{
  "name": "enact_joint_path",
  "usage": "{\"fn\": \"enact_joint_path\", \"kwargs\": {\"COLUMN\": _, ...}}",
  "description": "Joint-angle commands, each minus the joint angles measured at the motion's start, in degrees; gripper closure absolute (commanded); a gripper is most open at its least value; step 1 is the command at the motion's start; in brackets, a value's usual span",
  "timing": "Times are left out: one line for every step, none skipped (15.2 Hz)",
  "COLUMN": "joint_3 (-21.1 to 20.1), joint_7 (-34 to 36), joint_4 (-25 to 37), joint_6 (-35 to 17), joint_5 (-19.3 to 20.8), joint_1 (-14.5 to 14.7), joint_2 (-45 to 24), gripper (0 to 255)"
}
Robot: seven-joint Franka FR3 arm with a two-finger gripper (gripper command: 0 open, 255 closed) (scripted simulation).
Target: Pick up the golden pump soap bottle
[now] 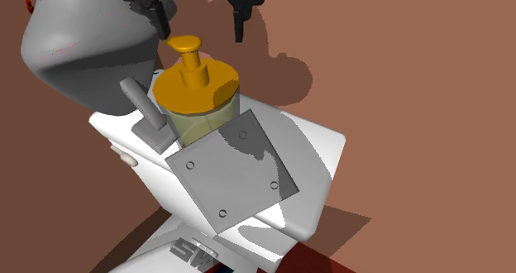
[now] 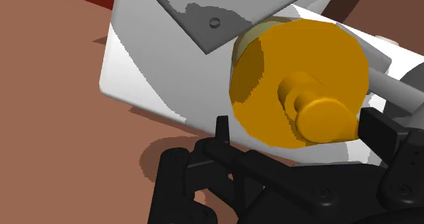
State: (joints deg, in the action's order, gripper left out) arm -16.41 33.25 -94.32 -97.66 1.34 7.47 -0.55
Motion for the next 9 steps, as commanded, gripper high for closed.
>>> {"fn": "enact_joint_path", "kwargs": {"joint_3": -1.2, "joint_7": 2.52, "joint_4": 6.42, "joint_6": 1.13, "joint_5": 1.59, "joint_1": 1.28, "joint_2": -5.14, "gripper": 0}}
{"fn": "enact_joint_path", "kwargs": {"joint_3": -1.3, "joint_7": 2.85, "joint_4": 7.44, "joint_6": 1.35, "joint_5": 1.85, "joint_1": 1.55, "joint_2": -5.91, "gripper": 0}}
{"fn": "enact_joint_path", "kwargs": {"joint_3": -1.25, "joint_7": 2.84, "joint_4": 6.45, "joint_6": 0.52, "joint_5": 1.8, "joint_1": 1.54, "joint_2": -5.75, "gripper": 0}}
{"fn": "enact_joint_path", "kwargs": {"joint_3": -1.22, "joint_7": 2.82, "joint_4": 5.47, "joint_6": -0.31, "joint_5": 1.74, "joint_1": 1.51, "joint_2": -5.58, "gripper": 0}}
{"fn": "enact_joint_path", "kwargs": {"joint_3": -1.2, "joint_7": 2.82, "joint_4": 4.54, "joint_6": -1.12, "joint_5": 1.71, "joint_1": 1.48, "joint_2": -5.46, "gripper": 0}}
{"fn": "enact_joint_path", "kwargs": {"joint_3": -1.18, "joint_7": 2.81, "joint_4": 3.63, "joint_6": -1.93, "joint_5": 1.68, "joint_1": 1.45, "joint_2": -5.35, "gripper": 0}}
{"fn": "enact_joint_path", "kwargs": {"joint_3": -1.16, "joint_7": 2.81, "joint_4": 2.73, "joint_6": -2.73, "joint_5": 1.65, "joint_1": 1.42, "joint_2": -5.25, "gripper": 0}}
{"fn": "enact_joint_path", "kwargs": {"joint_3": -1.15, "joint_7": 2.81, "joint_4": 1.85, "joint_6": -3.53, "joint_5": 1.63, "joint_1": 1.4, "joint_2": -5.16, "gripper": 0}}
{"fn": "enact_joint_path", "kwargs": {"joint_3": -1.13, "joint_7": 2.82, "joint_4": 0.51, "joint_6": -4.77, "joint_5": 1.61, "joint_1": 1.36, "joint_2": -5.06, "gripper": 0}}
